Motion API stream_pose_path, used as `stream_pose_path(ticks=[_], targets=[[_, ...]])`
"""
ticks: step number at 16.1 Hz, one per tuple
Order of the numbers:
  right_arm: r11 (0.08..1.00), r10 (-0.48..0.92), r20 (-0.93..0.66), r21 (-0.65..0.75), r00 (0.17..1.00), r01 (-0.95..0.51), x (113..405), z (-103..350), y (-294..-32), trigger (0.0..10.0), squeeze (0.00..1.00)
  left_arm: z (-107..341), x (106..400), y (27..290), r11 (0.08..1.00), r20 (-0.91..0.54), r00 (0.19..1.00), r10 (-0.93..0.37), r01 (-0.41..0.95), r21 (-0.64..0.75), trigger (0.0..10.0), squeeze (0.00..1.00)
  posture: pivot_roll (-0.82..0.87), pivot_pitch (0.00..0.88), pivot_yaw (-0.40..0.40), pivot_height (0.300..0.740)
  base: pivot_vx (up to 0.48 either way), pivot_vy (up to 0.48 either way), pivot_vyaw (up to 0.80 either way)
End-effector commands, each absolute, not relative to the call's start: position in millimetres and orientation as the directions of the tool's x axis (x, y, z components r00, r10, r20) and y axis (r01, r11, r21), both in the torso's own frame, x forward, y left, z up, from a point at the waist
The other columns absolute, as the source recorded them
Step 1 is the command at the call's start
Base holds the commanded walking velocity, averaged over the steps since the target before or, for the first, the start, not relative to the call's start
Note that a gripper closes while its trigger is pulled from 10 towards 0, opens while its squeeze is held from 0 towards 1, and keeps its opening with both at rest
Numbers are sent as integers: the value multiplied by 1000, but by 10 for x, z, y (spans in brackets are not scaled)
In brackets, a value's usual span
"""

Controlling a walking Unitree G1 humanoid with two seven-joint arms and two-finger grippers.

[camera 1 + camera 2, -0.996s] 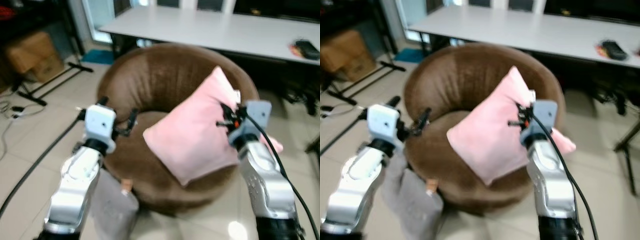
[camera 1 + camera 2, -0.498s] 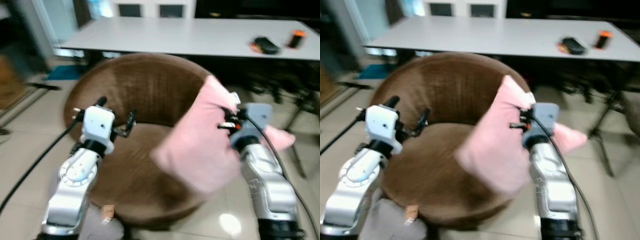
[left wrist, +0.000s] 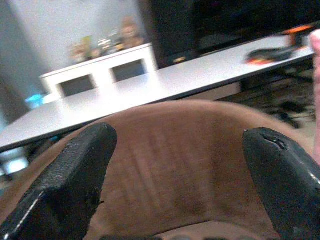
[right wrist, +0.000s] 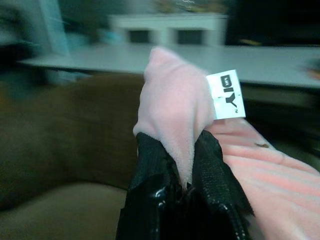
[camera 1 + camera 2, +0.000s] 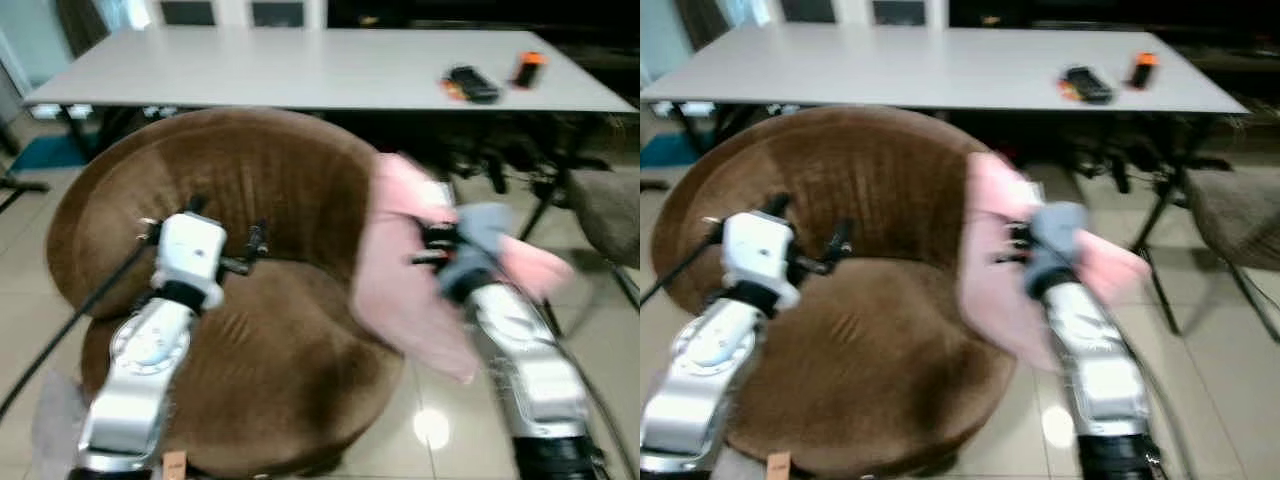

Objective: Move the pillow to the sofa from floor

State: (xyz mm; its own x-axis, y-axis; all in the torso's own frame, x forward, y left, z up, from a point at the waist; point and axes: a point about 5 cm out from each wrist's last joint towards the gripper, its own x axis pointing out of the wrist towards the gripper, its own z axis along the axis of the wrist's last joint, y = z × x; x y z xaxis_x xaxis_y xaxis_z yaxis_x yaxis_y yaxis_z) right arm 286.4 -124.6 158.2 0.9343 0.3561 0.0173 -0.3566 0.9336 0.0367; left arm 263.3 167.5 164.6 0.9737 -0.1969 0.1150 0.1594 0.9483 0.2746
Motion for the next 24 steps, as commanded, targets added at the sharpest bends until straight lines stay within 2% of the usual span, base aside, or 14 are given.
stream_pose_path(ticks=[1, 4, 7, 13, 20, 24], targets=[[913, 404, 105, 23, 909, -408, 2854, 1776, -1255, 10000, 0, 1671, 2615, 1646, 946, 127, 971, -203, 161, 281, 10000, 0, -80, 0, 12, 740, 281, 0, 800], [869, 492, 111, -5, 864, -494, 2847, 1822, -1240, 10000, 0, 1667, 2597, 1642, 943, 127, 970, -205, 161, 290, 10000, 0, -77, 0, 9, 740, 281, 0, 800], [891, 453, 79, -5, 888, -454, 2945, 1805, -1245, 10000, 0, 1647, 2610, 1651, 940, 108, 973, -204, 164, 300, 10000, 0, -78, 0, 9, 740, 87, 0, 188], [903, 422, -46, -68, 905, -424, 3058, 1773, -1201, 10000, 0, 1439, 2503, 1721, 864, -67, 938, -339, 339, 372, 10000, 0, -70, 0, -3, 740, 0, 0, 0], [931, 364, -187, 93, 913, -352, 3289, 1775, -988, 10000, 0, 1372, 2338, 1790, 813, -169, 891, -422, 454, 364, 10000, 0, -50, 0, -30, 740, 0, 0, 0], [972, 231, -263, 97, 937, -213, 3600, 1654, -959, 10000, 0, 1357, 2233, 1767, 792, -202, 863, -464, 506, 341, 10000, 0, -42, 0, -38, 740, 0, 0, 0]])
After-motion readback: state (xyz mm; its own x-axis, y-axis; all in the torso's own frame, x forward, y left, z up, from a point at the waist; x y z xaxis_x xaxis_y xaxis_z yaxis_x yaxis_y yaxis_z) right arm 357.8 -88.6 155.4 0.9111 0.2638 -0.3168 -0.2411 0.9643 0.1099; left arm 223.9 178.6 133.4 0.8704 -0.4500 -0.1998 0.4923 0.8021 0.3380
